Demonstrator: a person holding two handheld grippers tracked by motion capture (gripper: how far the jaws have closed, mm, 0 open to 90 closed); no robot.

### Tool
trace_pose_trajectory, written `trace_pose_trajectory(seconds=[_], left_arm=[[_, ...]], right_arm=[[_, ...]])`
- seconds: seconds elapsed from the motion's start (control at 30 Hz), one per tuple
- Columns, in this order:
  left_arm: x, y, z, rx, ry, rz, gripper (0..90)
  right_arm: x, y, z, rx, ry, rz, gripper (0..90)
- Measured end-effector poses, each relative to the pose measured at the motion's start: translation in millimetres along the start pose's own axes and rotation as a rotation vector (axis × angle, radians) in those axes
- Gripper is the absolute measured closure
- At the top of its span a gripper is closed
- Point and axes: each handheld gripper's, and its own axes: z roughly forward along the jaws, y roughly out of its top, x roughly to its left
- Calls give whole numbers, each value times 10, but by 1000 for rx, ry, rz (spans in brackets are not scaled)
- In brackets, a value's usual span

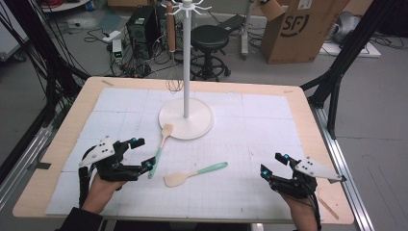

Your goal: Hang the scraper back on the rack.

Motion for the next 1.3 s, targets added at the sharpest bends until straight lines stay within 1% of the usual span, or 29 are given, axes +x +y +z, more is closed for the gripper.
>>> trace_pose_trajectory(seconds=[0.03,0.13,0.2,0.27,0.3,0.43,0.5,0.53,0.6,0.7,0.8,0.87,1.03,1.1,1.17,1.23,1.3], left_arm=[[-13,12,39,12,-8,-4,207],[-33,51,154,42,-27,4,234],[-57,73,266,65,-47,10,245],[-86,79,381,105,-68,34,255],[-101,76,441,125,-83,36,272],[-149,43,680,191,-135,55,310],[-168,18,809,237,-156,67,330],[-179,6,874,261,-162,77,334],[-198,-14,984,294,-174,83,337],[-229,-52,1105,327,-194,90,367],[-231,-115,1201,375,-197,92,384],[-236,-157,1249,417,-196,93,421],[-287,-264,1342,513,-223,105,476],[-303,-307,1379,551,-220,109,498],[-314,-328,1402,563,-215,100,521],[-332,-348,1427,578,-218,98,531],[-361,-372,1449,599,-222,119,553]], right_arm=[[0,-2,-3,-2,3,4,274],[13,-4,-10,-4,8,5,275],[27,-6,-12,2,13,1,275],[37,-6,-17,8,15,-4,275],[38,-5,-21,7,15,-6,275],[48,-3,-44,1,16,-1,274],[54,-4,-46,0,19,3,274],[57,-6,-45,1,22,4,275],[59,-10,-39,5,24,3,275],[56,-16,-35,7,26,5,275],[49,-23,-30,10,28,8,275],[51,-29,-20,13,31,7,275],[63,-39,10,24,38,6,275],[66,-40,17,26,40,3,275],[71,-41,20,28,40,1,275],[68,-42,22,28,37,-3,275],[68,-43,20,29,36,1,275]])
